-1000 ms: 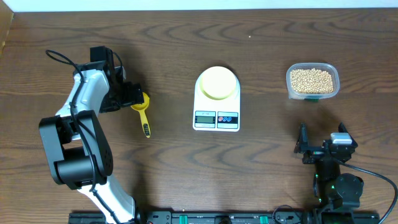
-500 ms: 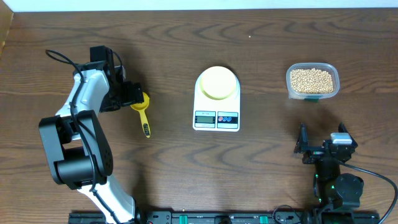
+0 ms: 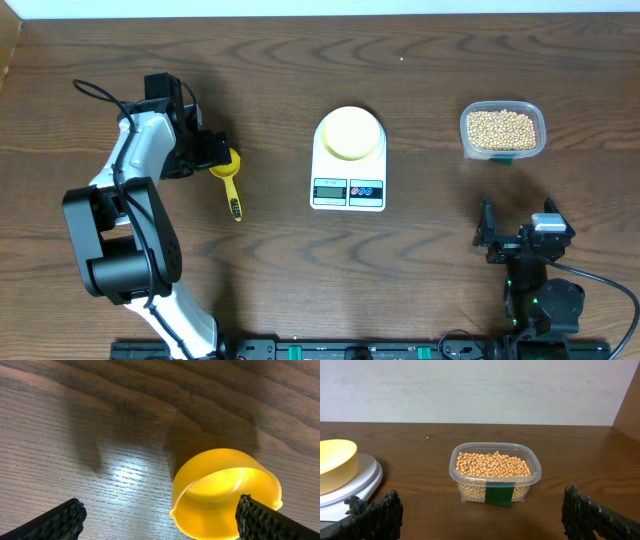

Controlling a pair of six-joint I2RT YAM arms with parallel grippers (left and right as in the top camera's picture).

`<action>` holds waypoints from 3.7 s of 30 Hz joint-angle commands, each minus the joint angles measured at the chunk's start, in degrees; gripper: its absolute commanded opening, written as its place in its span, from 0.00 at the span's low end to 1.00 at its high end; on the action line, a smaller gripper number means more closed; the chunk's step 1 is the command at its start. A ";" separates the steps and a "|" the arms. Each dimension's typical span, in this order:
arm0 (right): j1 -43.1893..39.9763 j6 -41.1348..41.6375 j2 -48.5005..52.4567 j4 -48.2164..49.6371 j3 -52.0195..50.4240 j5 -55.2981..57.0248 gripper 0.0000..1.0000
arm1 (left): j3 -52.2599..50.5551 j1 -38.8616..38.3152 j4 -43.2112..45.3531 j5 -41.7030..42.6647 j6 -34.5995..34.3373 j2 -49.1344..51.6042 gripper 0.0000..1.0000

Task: Scoop item into bowl and weigh 50g on scale
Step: 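Lower the open left gripper down onto the yellow scoop's cup rim, then close the left gripper on the yellow scoop's cup rim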

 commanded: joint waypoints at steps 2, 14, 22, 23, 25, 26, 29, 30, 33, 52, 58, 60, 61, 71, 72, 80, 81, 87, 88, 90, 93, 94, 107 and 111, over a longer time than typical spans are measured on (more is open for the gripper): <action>-0.31 0.74 -0.37 -0.26 -0.09 0.07 0.99 | -0.35 0.31 0.09 -0.76 0.48 0.81 0.98; -0.31 0.74 -0.37 -0.26 -0.09 0.07 0.99 | -0.37 0.31 1.20 -0.76 0.48 0.81 0.98; -0.31 0.74 -0.37 -0.26 -0.09 0.07 0.99 | -0.61 0.31 1.55 -0.79 0.48 0.87 0.97; -0.31 0.74 -0.37 -0.26 -0.09 0.07 0.99 | -0.83 0.31 1.90 -0.76 0.48 0.96 0.98; -0.31 0.74 -0.37 -0.26 -0.09 0.07 0.99 | -1.55 0.31 2.95 -0.76 0.48 0.98 0.98; -0.31 0.74 -0.37 -0.26 -0.09 0.07 0.99 | -2.03 0.31 3.37 -0.76 0.48 0.98 0.98; -0.31 0.74 -0.37 -0.26 -0.09 0.07 0.99 | -3.23 0.31 3.63 -0.76 0.48 0.98 0.97; -0.31 0.74 -0.37 -0.28 -0.09 0.07 0.99 | -3.48 0.31 3.69 -0.76 0.48 0.98 0.97; -0.31 0.74 -0.37 -0.28 -0.09 0.07 0.99 | -4.31 0.31 4.63 -0.76 0.48 0.98 0.97; -0.31 0.74 -0.37 -0.26 -0.09 0.07 0.99 | -4.42 0.31 5.66 -0.76 0.48 1.09 0.98; -0.31 0.74 -0.37 -0.26 -0.09 0.07 0.99 | -5.57 0.31 5.95 -0.79 0.48 1.09 0.98; -0.31 0.74 -0.37 -0.26 -0.09 0.07 0.99 | -5.73 0.31 6.25 -0.76 0.48 1.09 0.98; -0.31 0.74 -0.37 -0.28 -0.09 0.07 0.99 | -5.81 0.31 6.27 -0.76 0.48 1.09 0.98; -0.31 0.74 -0.37 -0.26 -0.09 0.07 0.99 | -5.88 0.31 6.27 -0.76 0.48 1.07 0.97; -0.31 0.74 -0.37 -0.26 -0.09 0.07 0.99 | -5.92 0.31 6.27 -0.79 0.48 1.07 0.98; -0.31 0.74 -0.37 -0.26 -0.09 0.07 0.99 | -5.92 0.31 6.27 -0.76 0.48 1.07 0.98; -0.31 0.74 -0.37 -0.28 -0.09 0.07 0.99 | -5.92 0.31 6.27 -0.76 0.48 1.07 0.98; -0.31 0.74 -0.37 -0.26 -0.09 0.07 0.99 | -5.92 0.31 6.29 -0.76 0.48 1.07 0.98; -0.31 0.74 -0.37 -0.28 -0.09 0.07 0.99 | -5.92 0.31 6.27 -0.76 0.48 1.07 0.98; -0.31 0.74 -0.37 -0.26 -0.09 0.07 0.99 | -5.92 0.31 6.27 -0.76 0.48 1.07 0.98; -0.31 0.74 -0.37 -0.26 -0.09 0.07 0.99 | -5.92 0.31 6.27 -0.76 0.48 1.07 0.97; -0.31 0.74 -0.37 -0.26 -0.09 0.07 0.99 | -5.92 0.31 6.29 -0.76 0.48 1.07 0.98; -0.31 0.74 -0.37 -0.26 -0.09 0.07 0.99 | -5.92 0.31 6.29 -0.76 0.46 1.07 0.98; -0.31 0.74 -0.37 -0.26 -0.09 0.07 0.99 | -5.92 0.31 6.29 -0.76 0.48 1.07 0.98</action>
